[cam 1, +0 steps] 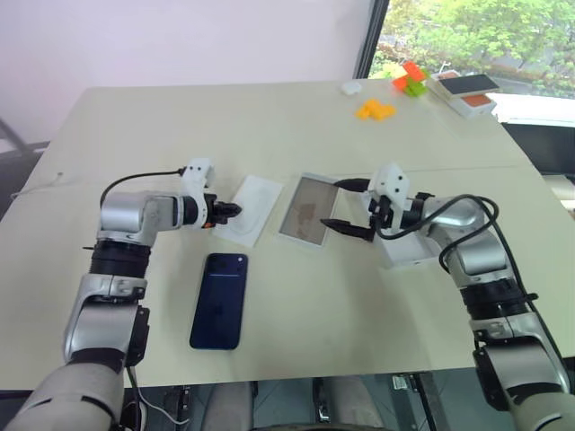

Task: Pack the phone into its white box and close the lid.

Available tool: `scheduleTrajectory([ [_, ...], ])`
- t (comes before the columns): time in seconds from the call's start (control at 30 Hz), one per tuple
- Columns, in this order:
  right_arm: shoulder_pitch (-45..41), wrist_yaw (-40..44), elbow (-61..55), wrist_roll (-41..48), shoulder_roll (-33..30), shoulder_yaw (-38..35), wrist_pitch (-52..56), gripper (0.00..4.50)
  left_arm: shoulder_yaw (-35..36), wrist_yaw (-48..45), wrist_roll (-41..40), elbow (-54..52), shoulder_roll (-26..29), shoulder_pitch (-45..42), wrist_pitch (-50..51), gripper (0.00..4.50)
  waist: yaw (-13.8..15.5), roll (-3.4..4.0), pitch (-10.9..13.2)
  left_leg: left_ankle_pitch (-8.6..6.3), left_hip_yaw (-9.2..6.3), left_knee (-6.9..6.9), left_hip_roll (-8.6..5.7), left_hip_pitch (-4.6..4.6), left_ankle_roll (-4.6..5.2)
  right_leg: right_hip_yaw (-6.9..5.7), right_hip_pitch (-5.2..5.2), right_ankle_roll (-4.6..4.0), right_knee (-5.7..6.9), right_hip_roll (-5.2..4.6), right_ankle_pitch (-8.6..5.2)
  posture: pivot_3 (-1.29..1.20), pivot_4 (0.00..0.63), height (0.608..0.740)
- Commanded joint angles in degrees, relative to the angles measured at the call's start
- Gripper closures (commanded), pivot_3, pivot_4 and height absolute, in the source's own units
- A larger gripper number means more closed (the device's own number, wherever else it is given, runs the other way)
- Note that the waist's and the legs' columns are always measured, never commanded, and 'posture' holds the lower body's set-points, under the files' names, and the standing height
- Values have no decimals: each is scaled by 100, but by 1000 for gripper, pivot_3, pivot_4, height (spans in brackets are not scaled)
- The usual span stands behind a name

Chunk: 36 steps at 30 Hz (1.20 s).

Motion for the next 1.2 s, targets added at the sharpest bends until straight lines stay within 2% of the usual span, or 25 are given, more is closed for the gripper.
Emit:
scheduleTrajectory([
  [0.03, -55, -35, -338, 103, 11, -109, 0, 0, -37, -34, 30, -45, -38, 105, 86, 4458, 9, 1, -1, 0, 0, 1, 0, 0, 0, 0, 1, 0, 0, 0, 0, 0, 150, 740],
  [0.27, -64, -28, -311, 99, 14, -102, 12, 0, 215, 188, 15, -178, -95, 175, 105, 4458, 1, 1, -1, -5, -4, 9, 0, 1, 9, -1, 6, -1, 1, 0, 3, 0, 150, 740],
  [0.57, -18, -14, -228, 54, 9, -83, -72, 0, 1797, 819, -792, -812, -529, -6, 724, 4458, -11, -1, 0, -5, -3, 6, 2, 0, 9, -1, 3, -1, 1, 0, 3, 0, 150, 740],
  [0.73, -51, 6, -188, 46, 28, -62, -95, 0, 1893, 1028, -823, -928, -628, 12, 755, 4458, -8, -2, 1, 1, -2, 3, 2, 0, -1, 0, 1, 0, 0, 0, 3, 0, 150, 740],
  [0.93, -16, 7, -199, 46, 17, -66, -109, 0, 2413, 1251, -1271, -1027, -967, -139, 1001, 4458, -6, -3, 1, 2, -1, 4, 2, 0, -4, 0, 1, -1, 0, 0, 3, 0, 150, 740],
  [1.2, 23, -13, -230, 23, -35, -94, -110, 0, 2390, 1126, -1485, -663, -1092, -440, 864, 4458, -14, -5, 3, 7, 0, 2, 1, 0, -13, 0, 1, 0, -1, 0, 3, 0, 150, 740],
])
